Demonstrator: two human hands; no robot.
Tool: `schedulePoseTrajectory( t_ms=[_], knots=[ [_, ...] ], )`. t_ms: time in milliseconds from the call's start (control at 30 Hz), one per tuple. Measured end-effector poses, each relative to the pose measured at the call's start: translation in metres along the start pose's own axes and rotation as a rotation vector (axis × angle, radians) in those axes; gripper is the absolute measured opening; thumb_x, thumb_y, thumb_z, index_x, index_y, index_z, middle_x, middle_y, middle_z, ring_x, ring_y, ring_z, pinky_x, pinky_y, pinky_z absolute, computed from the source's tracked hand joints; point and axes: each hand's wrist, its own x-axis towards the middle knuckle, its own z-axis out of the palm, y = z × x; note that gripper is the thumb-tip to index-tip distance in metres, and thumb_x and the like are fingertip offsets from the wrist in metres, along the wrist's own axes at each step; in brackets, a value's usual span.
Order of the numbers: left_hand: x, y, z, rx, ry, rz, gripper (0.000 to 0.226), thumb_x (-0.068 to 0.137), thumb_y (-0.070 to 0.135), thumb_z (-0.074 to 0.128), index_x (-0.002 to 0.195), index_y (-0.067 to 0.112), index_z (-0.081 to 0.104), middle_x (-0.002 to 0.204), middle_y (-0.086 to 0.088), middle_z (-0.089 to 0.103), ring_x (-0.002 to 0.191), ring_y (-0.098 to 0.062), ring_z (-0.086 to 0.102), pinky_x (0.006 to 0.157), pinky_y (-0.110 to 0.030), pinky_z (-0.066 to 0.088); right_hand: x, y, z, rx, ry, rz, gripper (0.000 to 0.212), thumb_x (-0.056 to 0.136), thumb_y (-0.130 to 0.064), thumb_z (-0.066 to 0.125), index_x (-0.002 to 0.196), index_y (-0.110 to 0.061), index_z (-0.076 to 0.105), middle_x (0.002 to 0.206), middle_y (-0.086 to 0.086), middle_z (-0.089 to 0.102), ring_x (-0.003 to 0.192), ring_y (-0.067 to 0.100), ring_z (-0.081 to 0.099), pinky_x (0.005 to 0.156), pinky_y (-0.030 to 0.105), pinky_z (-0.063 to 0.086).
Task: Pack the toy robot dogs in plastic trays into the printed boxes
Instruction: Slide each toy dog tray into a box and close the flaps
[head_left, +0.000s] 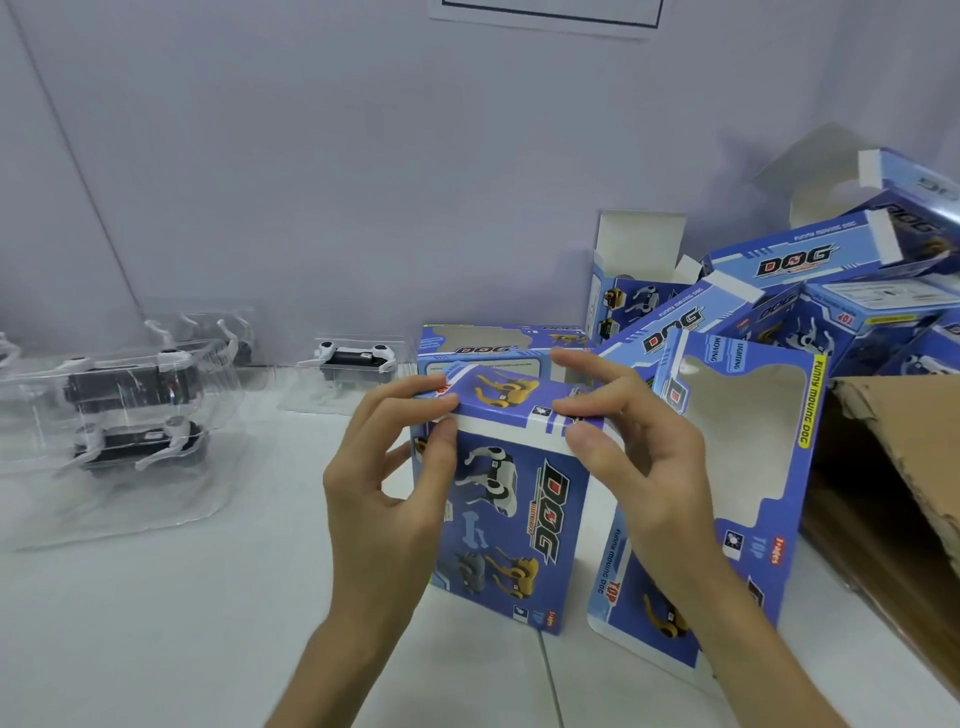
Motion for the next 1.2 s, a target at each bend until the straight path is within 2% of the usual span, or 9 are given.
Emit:
schedulePoseTrajectory(
  t_ms=[133, 300, 500, 600, 667, 800, 933, 1033, 1200],
  knots=[
    [-0.003, 0.003, 0.004, 0.016, -0.013, 0.047, 0.016, 0.092, 0.029, 0.062, 0.108, 0.027, 0.064, 0.127, 0.011, 0.062, 0.126, -0.018, 0.057, 0.079, -0.013, 0.052, -0.003, -0.003, 0.001, -0.126, 0.030, -0.113, 0.016, 0.089, -0.027, 0.062, 0.097, -0.018, 0.071, 0.110, -0.003, 0.074, 0.121, 0.026, 0.061, 0.093, 0.056, 0.052],
    [-0.006, 0.000, 0.003, 0.047, -0.039, 0.113, 0.009, 0.091, 0.022, 0.064, 0.101, 0.020, 0.065, 0.133, -0.003, 0.061, 0.127, -0.023, 0.057, 0.079, -0.013, 0.051, -0.001, -0.005, 0.001, -0.165, 0.051, -0.122, 0.015, 0.090, -0.030, 0.062, 0.099, -0.023, 0.072, 0.106, -0.009, 0.075, 0.118, 0.022, 0.063, 0.088, 0.048, 0.057],
    [-0.005, 0.004, 0.003, 0.075, -0.081, 0.101, 0.003, 0.094, 0.021, 0.059, 0.097, 0.020, 0.060, 0.133, -0.003, 0.057, 0.127, -0.021, 0.054, 0.078, -0.008, 0.048, -0.001, -0.004, 0.002, -0.164, 0.055, -0.110, 0.017, 0.090, -0.028, 0.066, 0.100, -0.016, 0.073, 0.107, -0.007, 0.075, 0.117, 0.022, 0.064, 0.086, 0.039, 0.059],
    [-0.005, 0.006, 0.004, 0.100, -0.101, 0.096, 0.008, 0.093, 0.012, 0.061, 0.095, 0.018, 0.058, 0.132, -0.004, 0.055, 0.128, -0.021, 0.052, 0.086, -0.008, 0.045, -0.001, -0.004, 0.002, -0.166, 0.061, -0.118, 0.015, 0.090, -0.029, 0.065, 0.099, -0.019, 0.073, 0.106, -0.007, 0.075, 0.116, 0.023, 0.065, 0.090, 0.043, 0.057],
    [-0.005, 0.007, 0.003, 0.124, -0.107, 0.079, 0.004, 0.092, 0.022, 0.060, 0.094, 0.019, 0.058, 0.134, -0.001, 0.054, 0.129, -0.022, 0.050, 0.093, -0.011, 0.042, -0.002, -0.006, 0.003, -0.169, 0.063, -0.131, 0.014, 0.089, -0.030, 0.064, 0.098, -0.023, 0.073, 0.106, -0.008, 0.075, 0.116, 0.023, 0.064, 0.089, 0.047, 0.057],
    [-0.005, 0.010, 0.003, 0.291, -0.099, 0.149, 0.018, 0.088, 0.030, 0.055, 0.097, 0.017, 0.065, 0.142, 0.001, 0.053, 0.141, -0.022, 0.040, 0.112, -0.037, 0.033, -0.002, -0.006, 0.007, -0.160, 0.051, -0.119, 0.007, 0.090, -0.029, 0.068, 0.094, -0.027, 0.074, 0.107, -0.008, 0.074, 0.117, 0.023, 0.063, 0.088, 0.053, 0.055],
    [-0.010, 0.013, 0.013, 0.387, -0.138, 0.309, 0.015, 0.090, 0.026, 0.058, 0.100, 0.020, 0.067, 0.144, 0.000, 0.052, 0.144, -0.022, 0.037, 0.113, -0.045, 0.028, -0.005, -0.004, 0.005, -0.208, 0.009, -0.165, 0.017, 0.092, -0.027, 0.060, 0.102, -0.022, 0.073, 0.112, -0.008, 0.073, 0.120, 0.022, 0.062, 0.100, 0.042, 0.049],
    [-0.012, 0.011, 0.017, 0.381, -0.148, 0.328, 0.014, 0.090, 0.025, 0.060, 0.102, 0.021, 0.064, 0.141, 0.002, 0.054, 0.143, -0.019, 0.038, 0.113, -0.047, 0.030, -0.006, -0.002, -0.002, -0.194, -0.046, -0.156, 0.025, 0.094, -0.023, 0.053, 0.108, -0.015, 0.072, 0.121, -0.004, 0.071, 0.126, 0.022, 0.059, 0.105, 0.039, 0.046],
    [-0.013, 0.011, 0.021, 0.339, -0.160, 0.317, 0.016, 0.089, 0.022, 0.059, 0.102, 0.015, 0.065, 0.130, 0.005, 0.062, 0.135, -0.019, 0.048, 0.109, -0.057, 0.033, -0.007, 0.000, 0.005, -0.198, 0.023, -0.168, 0.022, 0.093, -0.020, 0.056, 0.108, -0.020, 0.073, 0.118, -0.008, 0.072, 0.125, 0.022, 0.059, 0.105, 0.039, 0.046]
  ],
)
